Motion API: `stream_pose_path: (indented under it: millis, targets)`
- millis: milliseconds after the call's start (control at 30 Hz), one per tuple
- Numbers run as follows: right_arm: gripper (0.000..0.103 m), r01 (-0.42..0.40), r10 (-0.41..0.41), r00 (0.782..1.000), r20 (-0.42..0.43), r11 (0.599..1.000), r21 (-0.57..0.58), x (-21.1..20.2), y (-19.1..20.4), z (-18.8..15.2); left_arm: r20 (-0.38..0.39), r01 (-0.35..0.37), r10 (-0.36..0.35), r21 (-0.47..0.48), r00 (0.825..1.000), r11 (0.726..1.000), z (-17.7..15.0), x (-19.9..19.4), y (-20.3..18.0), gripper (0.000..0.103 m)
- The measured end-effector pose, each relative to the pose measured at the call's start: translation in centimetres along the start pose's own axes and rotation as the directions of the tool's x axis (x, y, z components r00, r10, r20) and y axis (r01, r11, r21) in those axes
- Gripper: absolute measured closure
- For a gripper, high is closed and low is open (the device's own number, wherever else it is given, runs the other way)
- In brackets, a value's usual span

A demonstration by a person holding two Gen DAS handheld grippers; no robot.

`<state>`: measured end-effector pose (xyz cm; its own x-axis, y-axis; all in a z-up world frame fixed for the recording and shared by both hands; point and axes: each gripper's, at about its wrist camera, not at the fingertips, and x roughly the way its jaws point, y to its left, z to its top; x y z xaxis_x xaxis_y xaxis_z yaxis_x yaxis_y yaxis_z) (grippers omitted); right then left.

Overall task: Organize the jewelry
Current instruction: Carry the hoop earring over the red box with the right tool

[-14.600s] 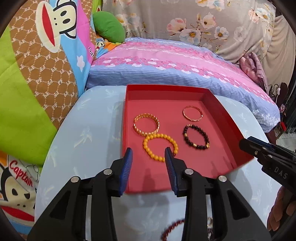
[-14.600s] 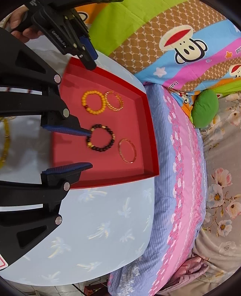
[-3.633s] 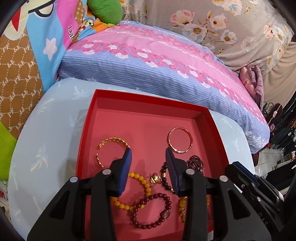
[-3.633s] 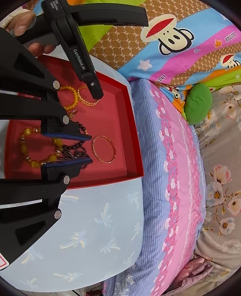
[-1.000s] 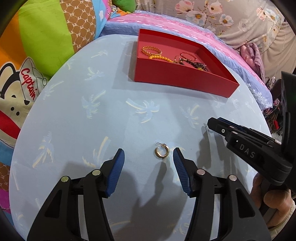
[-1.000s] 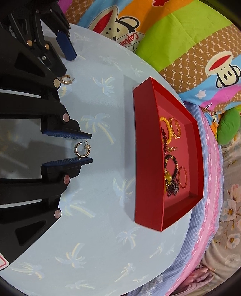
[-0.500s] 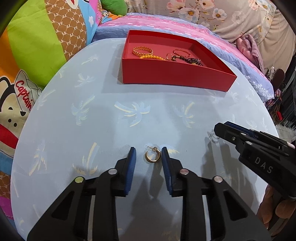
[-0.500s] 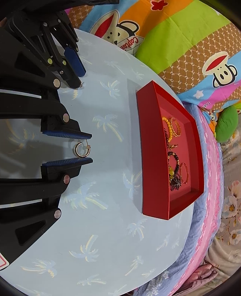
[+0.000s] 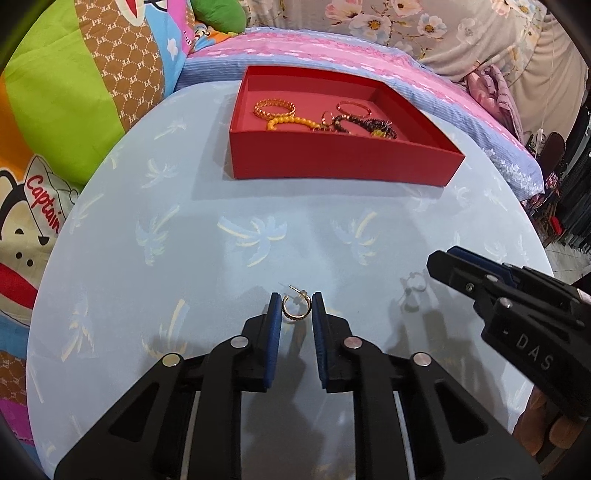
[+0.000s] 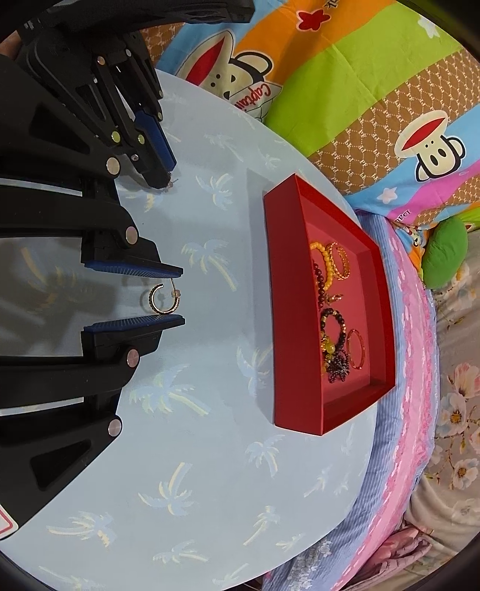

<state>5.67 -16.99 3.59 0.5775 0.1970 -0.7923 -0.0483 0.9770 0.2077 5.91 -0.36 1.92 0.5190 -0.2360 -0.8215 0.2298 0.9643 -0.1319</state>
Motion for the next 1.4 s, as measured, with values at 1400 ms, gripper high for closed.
stream_pose_path:
  millis: [1400]
  targets:
    - [0.084, 0.087, -0.083, 0.988, 0.133, 0.996, -0.025, 7.6, -4.1, 20.0, 0.099, -0.011, 0.003, 0.078, 0.995, 0.997, 23.3, 10.3, -2.7, 0.087]
